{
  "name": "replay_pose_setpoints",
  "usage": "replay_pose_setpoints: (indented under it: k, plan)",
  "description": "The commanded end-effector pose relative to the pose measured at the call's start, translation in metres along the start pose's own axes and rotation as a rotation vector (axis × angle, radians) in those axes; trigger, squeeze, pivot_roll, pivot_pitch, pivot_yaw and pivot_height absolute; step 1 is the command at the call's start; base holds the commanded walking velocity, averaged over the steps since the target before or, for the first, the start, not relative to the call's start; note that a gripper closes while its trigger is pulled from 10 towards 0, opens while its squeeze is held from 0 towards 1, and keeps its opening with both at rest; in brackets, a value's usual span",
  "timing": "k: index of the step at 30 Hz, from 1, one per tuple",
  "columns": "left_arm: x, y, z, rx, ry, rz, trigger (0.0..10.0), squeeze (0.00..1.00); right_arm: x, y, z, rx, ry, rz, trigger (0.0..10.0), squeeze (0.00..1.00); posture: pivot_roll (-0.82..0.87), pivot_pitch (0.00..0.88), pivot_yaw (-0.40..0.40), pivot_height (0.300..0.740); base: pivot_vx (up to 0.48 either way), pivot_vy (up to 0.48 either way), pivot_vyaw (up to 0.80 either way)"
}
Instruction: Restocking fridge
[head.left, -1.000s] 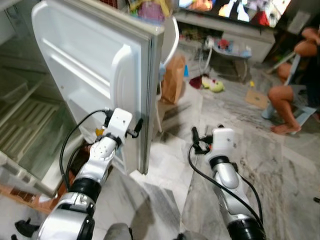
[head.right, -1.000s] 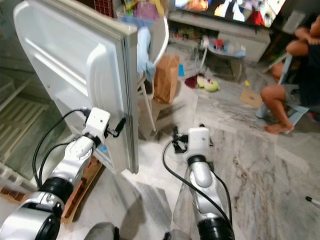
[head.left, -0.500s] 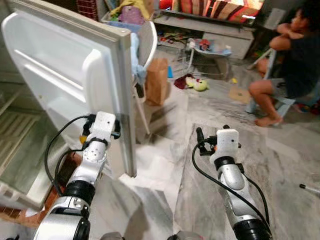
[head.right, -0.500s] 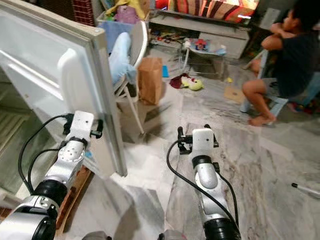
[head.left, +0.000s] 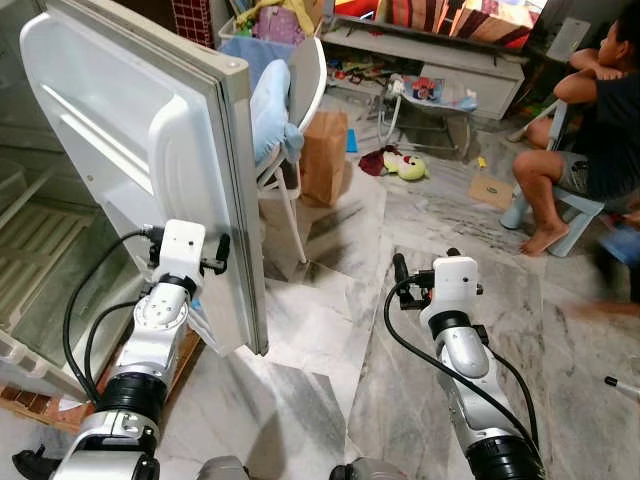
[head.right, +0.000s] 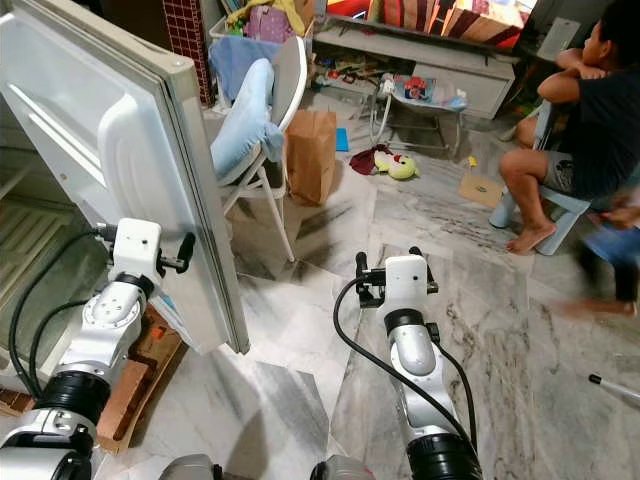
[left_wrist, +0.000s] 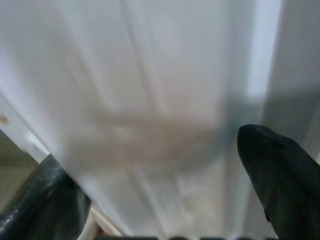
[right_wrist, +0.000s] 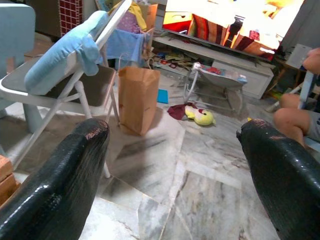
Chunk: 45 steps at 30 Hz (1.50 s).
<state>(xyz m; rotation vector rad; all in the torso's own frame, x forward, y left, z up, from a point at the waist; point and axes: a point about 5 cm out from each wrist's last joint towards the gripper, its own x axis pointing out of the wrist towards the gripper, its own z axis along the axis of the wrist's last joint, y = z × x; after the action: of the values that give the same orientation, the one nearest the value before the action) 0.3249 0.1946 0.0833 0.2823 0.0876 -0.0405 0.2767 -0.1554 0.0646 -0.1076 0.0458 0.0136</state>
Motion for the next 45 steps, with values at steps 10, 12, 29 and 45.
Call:
replay_pose_setpoints:
  k: [10,12,29,45]
  plan:
    - [0.003,0.04,0.026,-0.1,-0.135,0.051,10.0,0.0,-0.001,-0.002,0.0,0.02,-0.003,0.009,10.0,0.0,0.05,0.037,-0.078,0.74,0.0,0.0,0.0]
    - [0.002,0.032,0.024,-0.128,-0.124,-0.036,10.0,0.0,-0.001,-0.002,0.0,0.022,-0.003,0.013,10.0,0.0,0.05,0.038,-0.076,0.74,0.0,0.0,0.0]
    - [-0.011,0.038,0.019,-0.04,-0.143,-0.158,10.0,1.0,-0.002,-0.003,-0.002,0.031,0.006,0.023,10.0,0.0,0.04,0.042,-0.075,0.74,0.0,0.0,0.0]
    - [-0.066,0.043,-0.006,-0.056,-0.104,-0.142,10.0,0.91,-0.002,-0.004,-0.003,0.027,0.011,0.039,10.0,0.0,0.06,0.05,-0.083,0.74,0.0,0.0,0.0]
